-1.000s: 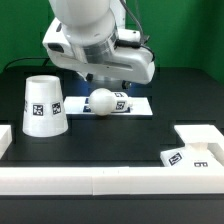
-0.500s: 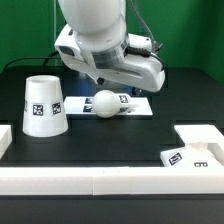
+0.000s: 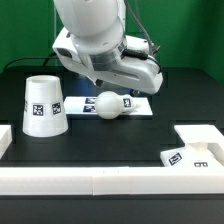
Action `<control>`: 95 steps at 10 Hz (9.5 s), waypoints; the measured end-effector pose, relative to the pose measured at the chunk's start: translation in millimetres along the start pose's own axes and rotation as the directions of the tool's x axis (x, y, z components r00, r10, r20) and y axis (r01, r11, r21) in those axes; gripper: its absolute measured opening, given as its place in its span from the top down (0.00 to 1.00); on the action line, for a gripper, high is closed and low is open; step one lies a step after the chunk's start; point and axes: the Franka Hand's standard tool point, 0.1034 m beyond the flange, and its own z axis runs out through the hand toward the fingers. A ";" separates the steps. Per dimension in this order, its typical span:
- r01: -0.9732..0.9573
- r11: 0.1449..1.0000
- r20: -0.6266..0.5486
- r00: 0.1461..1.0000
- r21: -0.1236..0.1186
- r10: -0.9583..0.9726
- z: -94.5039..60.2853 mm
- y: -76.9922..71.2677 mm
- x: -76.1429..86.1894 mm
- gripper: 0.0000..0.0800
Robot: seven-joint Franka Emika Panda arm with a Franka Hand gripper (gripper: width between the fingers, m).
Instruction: Assemble lamp
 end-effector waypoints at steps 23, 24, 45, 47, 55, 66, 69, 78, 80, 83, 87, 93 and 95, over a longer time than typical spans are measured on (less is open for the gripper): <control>-0.014 1.000 -0.001 1.000 -0.007 0.014 29.4 26.3 19.9 0.13; -0.015 1.000 -0.008 1.000 -0.009 0.015 33.2 26.8 23.2 0.13; 0.339 0.937 -0.038 0.938 -0.090 -0.343 -106.2 -82.7 -10.8 0.28; 0.334 0.938 -0.068 0.938 -0.086 -0.340 -101.7 -82.2 -5.1 0.28; 0.475 0.859 -0.553 0.671 -0.192 -0.495 -141.4 -121.9 22.5 0.28; 0.547 0.575 -0.582 0.185 -0.608 -0.792 -186.9 -162.4 39.6 0.28; 0.545 0.575 -0.596 0.163 -0.610 -0.786 -188.3 -166.6 40.5 0.28; 0.436 0.490 -0.631 -0.281 -0.755 -0.723 -194.8 -175.5 41.2 0.28; 0.442 0.464 -0.608 -0.277 -0.768 -0.744 -179.2 -196.0 31.8 0.28; 0.441 0.456 -0.598 -0.265 -0.773 -0.757 -176.4 -194.0 33.8 0.28; 0.426 0.407 -0.551 -0.300 -0.808 -0.779 -173.3 -202.0 30.9 0.28; 0.422 0.416 -0.553 -0.286 -0.806 -0.782 -178.6 -197.1 42.9 0.28; 0.422 0.415 -0.552 -0.282 -0.806 -0.784 -170.7 -194.2 47.1 0.28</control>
Offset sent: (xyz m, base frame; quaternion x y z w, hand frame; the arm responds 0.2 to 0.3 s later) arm 0.0000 0.0000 0.0000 0.0000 0.0000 0.0000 1.0000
